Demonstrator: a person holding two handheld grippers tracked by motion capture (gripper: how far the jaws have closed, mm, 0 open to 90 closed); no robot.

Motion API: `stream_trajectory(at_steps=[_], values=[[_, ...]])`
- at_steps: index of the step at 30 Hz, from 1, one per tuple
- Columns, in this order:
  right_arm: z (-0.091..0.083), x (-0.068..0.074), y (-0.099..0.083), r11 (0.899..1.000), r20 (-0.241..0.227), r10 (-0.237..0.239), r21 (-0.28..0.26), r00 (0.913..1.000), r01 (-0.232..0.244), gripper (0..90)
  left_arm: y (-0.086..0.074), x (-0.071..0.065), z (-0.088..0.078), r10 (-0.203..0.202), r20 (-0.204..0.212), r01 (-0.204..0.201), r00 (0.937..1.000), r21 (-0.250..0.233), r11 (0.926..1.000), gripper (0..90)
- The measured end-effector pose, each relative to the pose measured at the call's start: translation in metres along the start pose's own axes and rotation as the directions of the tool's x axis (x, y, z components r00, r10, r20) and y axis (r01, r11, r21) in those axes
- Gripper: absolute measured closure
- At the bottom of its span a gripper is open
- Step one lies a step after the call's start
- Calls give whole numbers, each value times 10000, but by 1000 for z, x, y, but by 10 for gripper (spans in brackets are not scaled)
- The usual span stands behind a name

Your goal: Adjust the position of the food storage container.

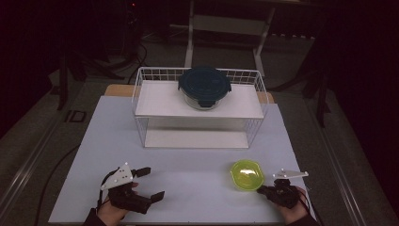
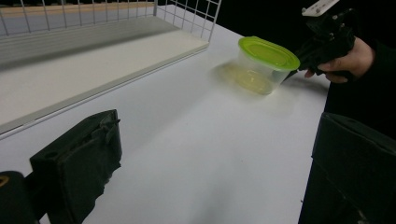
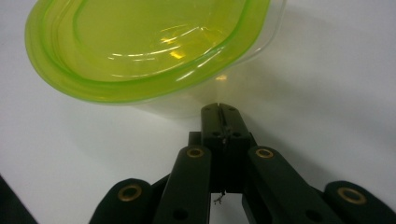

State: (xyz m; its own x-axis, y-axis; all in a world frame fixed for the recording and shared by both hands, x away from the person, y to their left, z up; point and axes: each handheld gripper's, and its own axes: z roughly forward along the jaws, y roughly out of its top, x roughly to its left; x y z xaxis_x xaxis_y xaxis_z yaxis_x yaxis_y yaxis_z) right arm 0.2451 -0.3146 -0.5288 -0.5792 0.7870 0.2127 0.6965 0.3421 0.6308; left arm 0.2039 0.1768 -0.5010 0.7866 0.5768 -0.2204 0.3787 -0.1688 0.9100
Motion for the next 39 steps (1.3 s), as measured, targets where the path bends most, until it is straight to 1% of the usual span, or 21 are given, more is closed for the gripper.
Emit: stream_trajectory(at_steps=[4, 8, 12, 14, 16, 23, 29, 35, 39], values=[[5, 2, 6, 10000, -70, -90, -7, 9999, 90, 900, 0, 0, 0, -2, 4, 2, 10000, 9, 10000, 11], [8, 3, 9, 9996, -24, -243, 141, 9997, 243, 900, 0, 0, 0, 12, -13, -12, 10000, 19, 10000, 11], [8, -1, 10, 9999, 53, -97, 100, 9999, 96, 900, 0, 0, -1, 16, -29, -16, 10000, 3, 10000, 11], [8, -1, 11, 9999, -2, -83, 112, 10000, 83, 900, 0, 0, -1, 17, -22, -17, 10000, 1, 10000, 11], [10, 2, 12, 9996, 16, -226, 192, 9997, 226, 900, 0, 0, 0, 12, -18, -12, 10000, -6, 10000, 12], [18, 8, 21, 9985, -129, -454, 306, 9989, 458, 900, 0, 0, 0, 12, -20, -12, 10000, -7, 10000, 12], [29, 18, 32, 9962, -370, -734, 433, 9966, 750, 900, 0, 0, -1, 23, -17, -23, 10000, -6, 10000, 12], [36, 24, 39, 9949, -491, -847, 504, 9952, 871, 900, 0, 1, -2, 20, -10, -20, 10000, -58, 10000, 11], [41, 27, 43, 9937, -671, -933, 553, 9934, 971, 900, 0, 0, -2, 48, -27, -48, 10000, -36, 10000, 12]])
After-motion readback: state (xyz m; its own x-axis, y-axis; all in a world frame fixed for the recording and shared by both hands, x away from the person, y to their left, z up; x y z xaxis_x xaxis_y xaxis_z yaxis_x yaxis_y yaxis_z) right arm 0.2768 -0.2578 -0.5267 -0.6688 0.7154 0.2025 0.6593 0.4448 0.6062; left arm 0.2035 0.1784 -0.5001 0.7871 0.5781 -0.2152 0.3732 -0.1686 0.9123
